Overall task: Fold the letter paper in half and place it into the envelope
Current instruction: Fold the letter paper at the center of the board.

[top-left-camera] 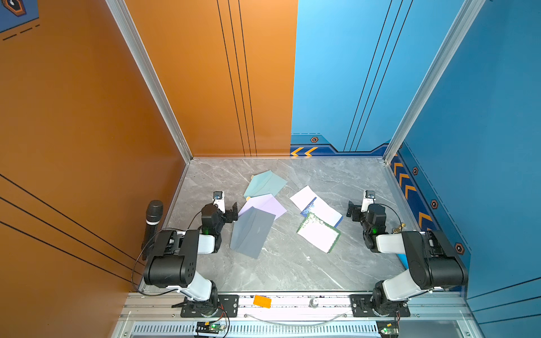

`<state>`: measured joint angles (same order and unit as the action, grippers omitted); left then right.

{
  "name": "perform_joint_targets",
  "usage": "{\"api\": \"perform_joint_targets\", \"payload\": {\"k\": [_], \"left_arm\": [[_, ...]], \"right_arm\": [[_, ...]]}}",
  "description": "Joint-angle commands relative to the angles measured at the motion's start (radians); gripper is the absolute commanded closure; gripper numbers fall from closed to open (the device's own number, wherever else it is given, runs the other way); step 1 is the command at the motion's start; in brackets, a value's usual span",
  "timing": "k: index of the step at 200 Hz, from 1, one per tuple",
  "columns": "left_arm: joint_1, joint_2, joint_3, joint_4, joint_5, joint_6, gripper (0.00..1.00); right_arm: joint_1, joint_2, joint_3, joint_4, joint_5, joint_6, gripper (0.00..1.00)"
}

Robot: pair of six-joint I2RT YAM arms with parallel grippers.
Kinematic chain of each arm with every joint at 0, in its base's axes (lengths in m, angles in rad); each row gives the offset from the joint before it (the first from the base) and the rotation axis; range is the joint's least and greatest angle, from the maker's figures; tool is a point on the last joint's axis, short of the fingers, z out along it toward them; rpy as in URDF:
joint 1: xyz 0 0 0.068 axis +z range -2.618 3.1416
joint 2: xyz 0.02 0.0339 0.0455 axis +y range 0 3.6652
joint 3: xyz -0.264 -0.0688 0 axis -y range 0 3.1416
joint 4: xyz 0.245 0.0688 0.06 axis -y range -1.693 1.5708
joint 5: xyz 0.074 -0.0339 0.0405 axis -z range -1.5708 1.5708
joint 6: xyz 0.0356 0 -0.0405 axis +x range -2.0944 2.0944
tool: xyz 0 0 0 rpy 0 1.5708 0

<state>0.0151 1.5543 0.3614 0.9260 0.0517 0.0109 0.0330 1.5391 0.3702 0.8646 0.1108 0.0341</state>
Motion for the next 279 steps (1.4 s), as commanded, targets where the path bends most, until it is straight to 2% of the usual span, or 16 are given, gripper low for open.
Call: {"api": "perform_joint_targets", "payload": {"k": [1,20,32,40,58,76,103,126,151,166,180,208,225,250,279], "left_arm": [[0.001,0.006,0.013,0.004,0.006,0.006,0.02],[-0.039,-0.018,0.004,0.004,-0.117,0.016,0.02],[-0.067,-0.083,-0.020,0.003,-0.206,0.021,0.03],[-0.082,-0.152,-0.031,-0.044,-0.207,0.037,0.02],[-0.145,-0.347,-0.012,-0.238,-0.267,0.054,0.03],[-0.181,-0.511,0.059,-0.457,-0.234,-0.014,0.03],[-0.296,-0.598,0.176,-0.714,-0.214,-0.100,0.03],[-0.462,-0.531,0.239,-0.760,-0.253,-0.108,0.02],[-0.598,-0.369,0.329,-0.757,-0.226,-0.223,0.03],[-0.627,-0.260,0.388,-0.735,-0.136,-0.345,0.03],[-0.657,-0.166,0.444,-0.735,-0.101,-0.418,0.02],[-0.738,-0.011,0.553,-0.789,-0.096,-0.405,0.03],[-0.753,0.074,0.611,-0.825,-0.028,-0.442,0.02],[-0.760,0.163,0.614,-0.771,0.052,-0.544,0.02],[-0.763,0.205,0.607,-0.760,0.066,-0.578,0.02]], "right_arm": [[0.005,-0.005,0.016,-0.010,0.037,0.013,0.00],[0.018,-0.011,0.005,0.016,0.068,0.011,0.02],[0.053,-0.068,-0.020,0.022,0.134,-0.009,0.02],[0.070,-0.122,-0.029,-0.011,0.167,-0.018,0.02],[0.073,-0.281,0.028,-0.284,0.130,0.005,0.02],[0.070,-0.384,0.101,-0.531,0.095,0.088,0.02],[0.094,-0.487,0.186,-0.814,-0.070,0.167,0.03],[0.125,-0.511,0.294,-1.112,-0.217,0.232,0.04],[0.210,-0.491,0.345,-1.268,-0.296,0.335,0.07],[0.281,-0.473,0.361,-1.326,-0.314,0.385,0.08],[0.345,-0.463,0.363,-1.366,-0.289,0.446,0.11],[0.404,-0.455,0.342,-1.440,-0.295,0.508,0.19],[0.416,-0.432,0.325,-1.461,-0.326,0.533,0.29],[0.433,-0.393,0.289,-1.437,-0.341,0.561,0.44],[0.445,-0.336,0.266,-1.404,-0.340,0.579,0.53]]}}
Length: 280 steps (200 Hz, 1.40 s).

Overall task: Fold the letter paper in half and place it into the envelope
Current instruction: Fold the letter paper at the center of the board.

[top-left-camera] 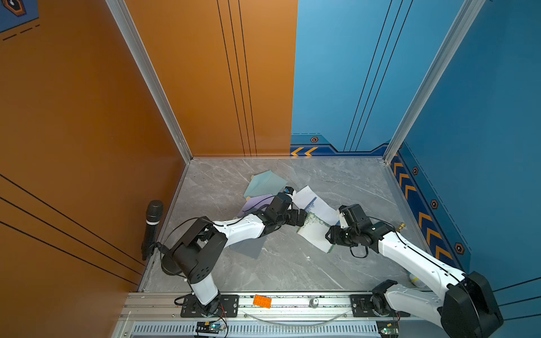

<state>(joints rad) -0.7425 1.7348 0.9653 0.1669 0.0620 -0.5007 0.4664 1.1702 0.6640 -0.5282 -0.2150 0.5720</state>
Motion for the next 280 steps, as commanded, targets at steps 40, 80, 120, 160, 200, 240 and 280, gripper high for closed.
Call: {"api": "perform_joint_targets", "payload": {"k": [40,80,120,160,200,240,280], "left_arm": [[0.006,0.078,0.034,-0.014,0.106,-0.071,0.02],[0.003,0.162,0.124,-0.071,0.166,-0.074,0.02],[0.004,0.230,0.214,-0.188,0.170,-0.051,0.02],[0.004,0.236,0.227,-0.235,0.170,-0.035,0.02],[0.002,0.232,0.222,-0.276,0.166,-0.020,0.01],[0.000,0.238,0.208,-0.275,0.183,-0.022,0.04],[0.000,0.238,0.191,-0.260,0.206,-0.024,0.06]], "right_arm": [[0.014,0.065,-0.061,0.033,0.023,0.053,0.60],[0.002,0.096,-0.068,0.054,0.045,0.034,0.67],[-0.024,0.101,-0.073,0.066,0.059,0.016,0.72],[-0.051,0.102,-0.067,0.066,0.035,-0.005,0.74],[-0.066,0.105,-0.052,0.071,0.017,-0.027,0.77],[-0.071,0.144,-0.039,0.085,0.005,-0.037,0.79],[-0.071,0.170,-0.033,0.109,-0.008,-0.026,0.81]]}}
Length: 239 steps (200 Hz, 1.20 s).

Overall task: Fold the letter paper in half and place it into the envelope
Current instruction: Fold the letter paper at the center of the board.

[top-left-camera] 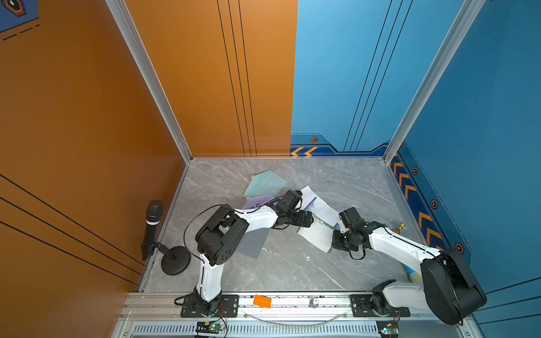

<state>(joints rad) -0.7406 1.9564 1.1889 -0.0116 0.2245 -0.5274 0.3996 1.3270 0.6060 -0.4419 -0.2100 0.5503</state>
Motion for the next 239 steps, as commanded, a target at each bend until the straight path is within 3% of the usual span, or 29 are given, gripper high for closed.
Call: {"api": "perform_joint_targets", "payload": {"k": [1,110,239], "left_arm": [[-0.002,0.016,-0.033,-0.081,0.043,0.003,0.06],[0.001,0.064,-0.046,-0.113,0.079,0.001,0.08],[0.009,0.047,-0.190,-0.123,0.063,-0.022,0.13]], "right_arm": [[-0.004,0.014,0.025,0.023,-0.013,-0.004,0.81],[-0.004,0.063,-0.008,0.064,0.005,0.017,0.81],[0.012,0.135,-0.022,0.100,-0.017,0.043,0.82]]}}
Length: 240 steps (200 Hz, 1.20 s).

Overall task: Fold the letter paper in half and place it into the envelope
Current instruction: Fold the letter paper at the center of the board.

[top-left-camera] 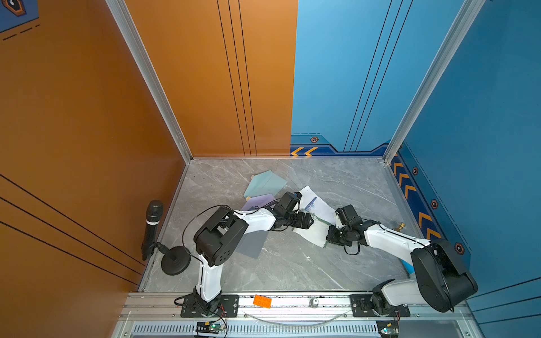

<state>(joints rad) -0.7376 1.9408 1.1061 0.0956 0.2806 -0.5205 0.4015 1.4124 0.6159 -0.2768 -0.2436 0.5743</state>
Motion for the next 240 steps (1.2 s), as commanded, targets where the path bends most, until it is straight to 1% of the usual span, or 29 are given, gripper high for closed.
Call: {"api": "perform_joint_targets", "payload": {"k": [1,22,25,55,77,99,107,144,170,197,240], "left_arm": [[0.006,0.063,-0.108,-0.230,0.007,-0.029,0.12],[0.007,0.047,-0.132,-0.217,0.010,-0.037,0.12],[0.007,0.043,-0.136,-0.213,0.010,-0.039,0.17],[0.016,0.018,-0.160,-0.183,0.026,-0.049,0.22],[0.020,0.020,-0.158,-0.165,0.044,-0.059,0.29],[0.020,0.022,-0.152,-0.154,0.066,-0.066,0.38],[0.020,0.020,-0.151,-0.154,0.069,-0.068,0.40],[0.024,-0.019,-0.168,-0.173,0.058,-0.067,0.40],[0.027,-0.052,-0.183,-0.202,0.026,-0.066,0.38],[0.027,-0.070,-0.194,-0.203,0.005,-0.092,0.42],[0.030,-0.100,-0.212,-0.198,-0.010,-0.119,0.44]], "right_arm": [[0.010,0.049,-0.031,-0.066,0.017,0.019,0.82],[0.012,0.058,-0.035,-0.061,0.012,0.027,0.82],[0.013,0.059,-0.034,-0.062,0.012,0.026,0.82],[0.016,0.075,-0.034,-0.052,0.002,0.033,0.82],[0.018,0.083,-0.031,-0.050,0.000,0.036,0.82],[0.019,0.086,-0.029,-0.050,0.001,0.039,0.82],[0.019,0.088,-0.030,-0.050,0.000,0.039,0.82],[0.020,0.088,-0.031,-0.052,0.000,0.045,0.83],[0.020,0.089,-0.031,-0.054,0.000,0.047,0.83],[0.020,0.095,-0.031,-0.047,-0.006,0.053,0.83],[0.019,0.109,-0.034,-0.034,-0.021,0.065,0.84]]}}
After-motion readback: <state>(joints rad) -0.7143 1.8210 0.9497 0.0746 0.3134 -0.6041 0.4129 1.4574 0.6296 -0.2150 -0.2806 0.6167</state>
